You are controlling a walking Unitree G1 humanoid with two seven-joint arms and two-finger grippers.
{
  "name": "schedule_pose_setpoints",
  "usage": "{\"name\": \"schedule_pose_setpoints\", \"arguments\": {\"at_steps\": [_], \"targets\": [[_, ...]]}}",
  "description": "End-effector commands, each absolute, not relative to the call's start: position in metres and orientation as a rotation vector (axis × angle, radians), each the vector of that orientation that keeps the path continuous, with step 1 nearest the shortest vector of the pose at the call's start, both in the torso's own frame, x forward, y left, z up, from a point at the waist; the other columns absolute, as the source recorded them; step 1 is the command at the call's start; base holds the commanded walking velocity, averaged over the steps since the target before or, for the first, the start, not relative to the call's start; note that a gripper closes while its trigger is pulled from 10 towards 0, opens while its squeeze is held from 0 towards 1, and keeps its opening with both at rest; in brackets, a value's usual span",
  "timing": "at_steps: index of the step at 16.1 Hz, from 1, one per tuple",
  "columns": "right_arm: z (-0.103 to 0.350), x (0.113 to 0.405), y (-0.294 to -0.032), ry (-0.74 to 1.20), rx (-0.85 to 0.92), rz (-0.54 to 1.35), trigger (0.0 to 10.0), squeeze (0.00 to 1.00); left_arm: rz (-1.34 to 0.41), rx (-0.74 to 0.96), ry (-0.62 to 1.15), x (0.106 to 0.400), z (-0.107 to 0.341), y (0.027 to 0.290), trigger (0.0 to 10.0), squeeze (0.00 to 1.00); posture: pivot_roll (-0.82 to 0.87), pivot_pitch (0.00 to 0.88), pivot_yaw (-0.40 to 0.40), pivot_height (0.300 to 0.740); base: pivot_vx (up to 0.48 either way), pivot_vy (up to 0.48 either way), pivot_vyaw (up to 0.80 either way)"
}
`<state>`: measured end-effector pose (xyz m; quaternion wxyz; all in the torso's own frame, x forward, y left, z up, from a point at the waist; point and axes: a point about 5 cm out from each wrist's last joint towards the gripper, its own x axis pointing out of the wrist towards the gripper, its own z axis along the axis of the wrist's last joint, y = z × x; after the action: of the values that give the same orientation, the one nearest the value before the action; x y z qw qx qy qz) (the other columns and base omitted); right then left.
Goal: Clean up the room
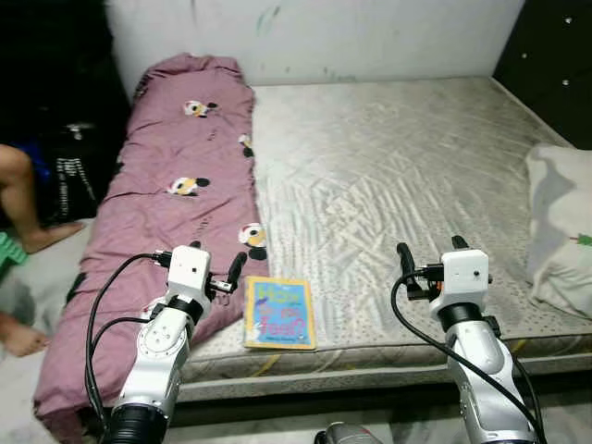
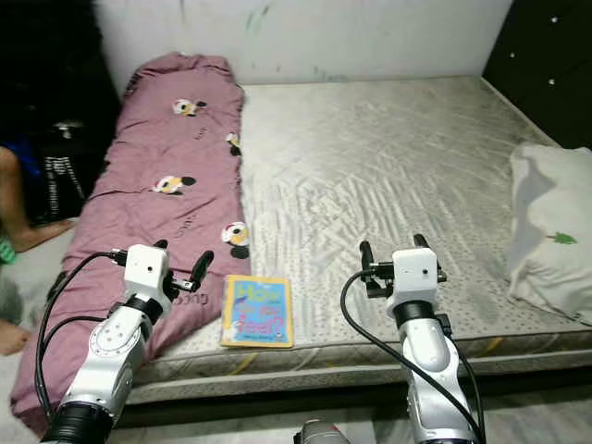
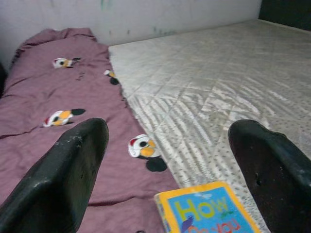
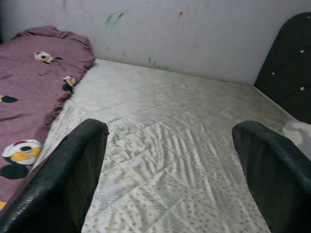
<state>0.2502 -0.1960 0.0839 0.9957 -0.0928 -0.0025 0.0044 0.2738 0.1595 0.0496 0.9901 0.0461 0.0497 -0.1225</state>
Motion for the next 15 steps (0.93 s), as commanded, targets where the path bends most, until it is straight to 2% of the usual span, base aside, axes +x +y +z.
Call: {"name": "schedule_pose_setpoints", "arguments": {"at_steps": [1,15], "targets": [[0.0853,0.2531,-0.1960,-0.010,-0.186,0.014,10.0,0.00,-0.249,0.095,0.094,0.2741,0.0506,0.1610,10.0,0.00,-0.14,0.000,0.030,0.740,0.000,-0.319,0.00],[0.0841,0.2529,-0.1978,-0.002,-0.189,0.016,10.0,0.00,-0.253,0.091,0.092,0.2741,0.0500,0.1586,10.0,0.00,-0.14,0.000,0.027,0.740,0.000,-0.331,0.00]]}}
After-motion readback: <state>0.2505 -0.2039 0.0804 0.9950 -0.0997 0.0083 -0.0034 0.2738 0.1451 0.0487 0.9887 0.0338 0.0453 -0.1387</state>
